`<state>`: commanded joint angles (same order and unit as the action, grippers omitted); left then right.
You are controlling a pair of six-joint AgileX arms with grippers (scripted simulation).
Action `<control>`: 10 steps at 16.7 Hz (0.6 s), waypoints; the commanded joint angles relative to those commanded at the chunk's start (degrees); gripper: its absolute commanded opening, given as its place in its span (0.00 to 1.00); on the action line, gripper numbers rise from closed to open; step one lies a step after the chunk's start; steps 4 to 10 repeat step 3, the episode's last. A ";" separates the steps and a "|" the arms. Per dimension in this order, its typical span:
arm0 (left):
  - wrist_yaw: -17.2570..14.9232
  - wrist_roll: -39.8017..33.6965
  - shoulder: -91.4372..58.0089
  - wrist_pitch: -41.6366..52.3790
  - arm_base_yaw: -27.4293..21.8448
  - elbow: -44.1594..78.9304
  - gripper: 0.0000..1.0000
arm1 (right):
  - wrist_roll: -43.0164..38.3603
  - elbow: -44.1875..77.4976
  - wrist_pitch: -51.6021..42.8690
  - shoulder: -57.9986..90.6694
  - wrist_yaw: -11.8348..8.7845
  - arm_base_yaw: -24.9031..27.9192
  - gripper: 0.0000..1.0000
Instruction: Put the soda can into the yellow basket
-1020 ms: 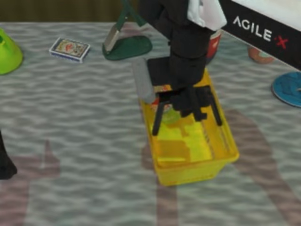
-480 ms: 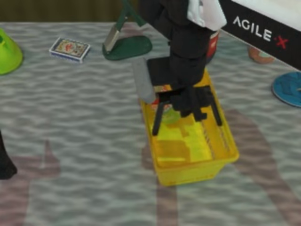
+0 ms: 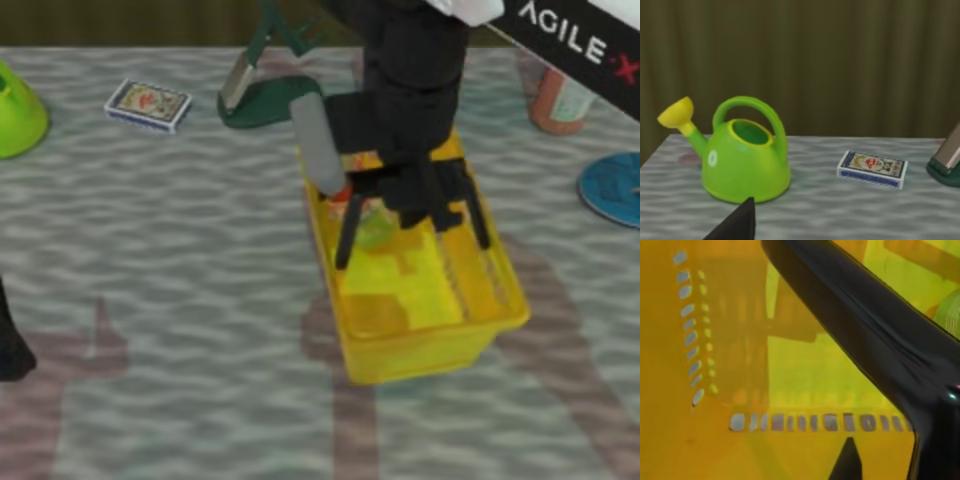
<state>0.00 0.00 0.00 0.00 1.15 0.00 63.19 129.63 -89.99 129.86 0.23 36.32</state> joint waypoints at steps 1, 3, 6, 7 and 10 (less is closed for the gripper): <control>0.00 0.00 0.00 0.00 0.00 0.00 1.00 | 0.29 1.39 -1.48 -0.14 0.00 -0.23 0.00; 0.00 0.00 0.00 0.00 0.00 0.00 1.00 | 0.48 2.48 -2.61 -0.32 0.00 -0.50 0.00; 0.00 0.00 0.00 0.00 0.00 0.00 1.00 | 0.48 2.48 -2.61 -0.32 0.00 -0.50 0.00; 0.00 0.00 0.00 0.00 0.00 0.00 1.00 | 0.48 2.48 -2.61 -0.32 0.00 -0.50 0.00; 0.00 0.00 0.00 0.00 0.00 0.00 1.00 | 0.48 2.48 -2.61 -0.32 0.00 -0.50 0.00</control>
